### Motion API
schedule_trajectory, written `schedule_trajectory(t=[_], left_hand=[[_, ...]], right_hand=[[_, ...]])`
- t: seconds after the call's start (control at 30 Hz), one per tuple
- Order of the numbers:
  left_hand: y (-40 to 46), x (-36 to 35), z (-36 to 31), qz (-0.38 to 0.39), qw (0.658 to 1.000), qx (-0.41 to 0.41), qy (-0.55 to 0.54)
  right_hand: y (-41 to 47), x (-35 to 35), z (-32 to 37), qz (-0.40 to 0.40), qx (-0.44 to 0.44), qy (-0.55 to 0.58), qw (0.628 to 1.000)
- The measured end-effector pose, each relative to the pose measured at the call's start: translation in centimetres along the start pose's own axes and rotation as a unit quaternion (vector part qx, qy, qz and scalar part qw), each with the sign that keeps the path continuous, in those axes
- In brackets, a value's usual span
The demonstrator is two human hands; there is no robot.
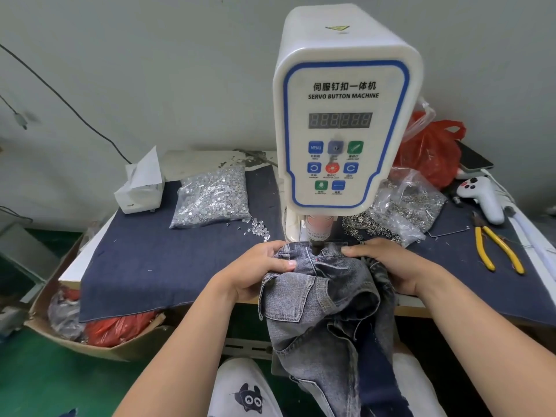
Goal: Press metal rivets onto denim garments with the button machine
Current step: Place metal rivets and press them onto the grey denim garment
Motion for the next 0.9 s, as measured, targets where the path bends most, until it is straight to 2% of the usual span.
schedule_trajectory(t=[0.9], left_hand=[[-0.5, -0.4, -0.3, -0.015, 1.0, -0.003, 0.01]], right_hand=[[-1.1, -0.8, 0.5, -0.012, 0.01, -0.019, 1.0]])
Point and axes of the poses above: each hand's wrist, its own y-axis towards the middle knuckle, its own x-axis out of the back of the hand, z = x × y, the point moved 10 cm from there along y, towards the middle knuckle, and after that the axes turned 7 degrees about y, right-handed, at the moved point
